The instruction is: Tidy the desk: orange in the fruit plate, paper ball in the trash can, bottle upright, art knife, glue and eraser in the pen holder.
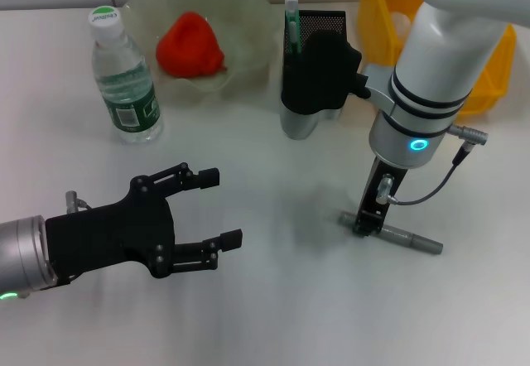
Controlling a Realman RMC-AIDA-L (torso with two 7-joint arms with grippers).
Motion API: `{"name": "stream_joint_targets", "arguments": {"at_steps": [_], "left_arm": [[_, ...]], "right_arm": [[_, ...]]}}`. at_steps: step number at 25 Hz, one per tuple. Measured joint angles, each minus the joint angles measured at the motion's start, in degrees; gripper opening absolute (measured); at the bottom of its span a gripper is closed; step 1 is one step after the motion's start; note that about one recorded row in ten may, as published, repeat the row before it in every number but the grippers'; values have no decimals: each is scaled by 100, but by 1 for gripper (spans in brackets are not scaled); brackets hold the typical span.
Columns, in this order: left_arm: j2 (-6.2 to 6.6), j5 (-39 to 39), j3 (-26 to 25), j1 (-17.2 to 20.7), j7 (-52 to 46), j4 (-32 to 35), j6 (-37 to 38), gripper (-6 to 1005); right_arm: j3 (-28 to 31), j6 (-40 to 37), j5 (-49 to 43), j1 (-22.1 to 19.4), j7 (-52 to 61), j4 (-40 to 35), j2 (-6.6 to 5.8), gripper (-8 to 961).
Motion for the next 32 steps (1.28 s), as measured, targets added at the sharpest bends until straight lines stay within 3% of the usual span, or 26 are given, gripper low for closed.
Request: {"name": "stream_joint_targets", "arguments": {"at_steps": [12, 16, 18, 19, 20, 22, 23, 24, 28, 32], "left_arm": [[-9, 0, -4, -11, 0, 0, -6, 860], [-9, -4, -9, -10, 0, 0, -6, 860], [-9, -6, -10, -10, 0, 0, -6, 860], [-9, -6, -17, -9, 0, 0, -6, 860], [-9, -7, -23, -9, 0, 0, -6, 859], [-9, -8, -84, -9, 2, 0, -6, 859], [-9, -9, -135, -9, 3, 0, -6, 859], [-9, -10, -193, -9, 5, 0, -5, 859], [-10, -18, -370, -9, 19, -1, -3, 859], [-24, -18, -423, -9, 67, -20, -22, 859]], "right_arm": [[78, 72, -17, 8, -16, -51, -15, 143], [345, 61, -10, -51, -40, -260, -39, 142], [897, 20, 1, -154, -187, -498, -51, 142], [897, 20, 1, -154, -187, -498, -51, 142], [1373, 10, 14, -245, -355, -647, -52, 142], [1586, 14, 22, -278, -443, -696, -53, 141], [2055, 36, 116, -351, -707, -748, -53, 141], [2055, 36, 116, -351, -707, -748, -53, 141], [2976, 60, 863, -566, -1611, -774, -68, 141], [3513, 80, 1304, -716, -2233, -758, -72, 142]]}}
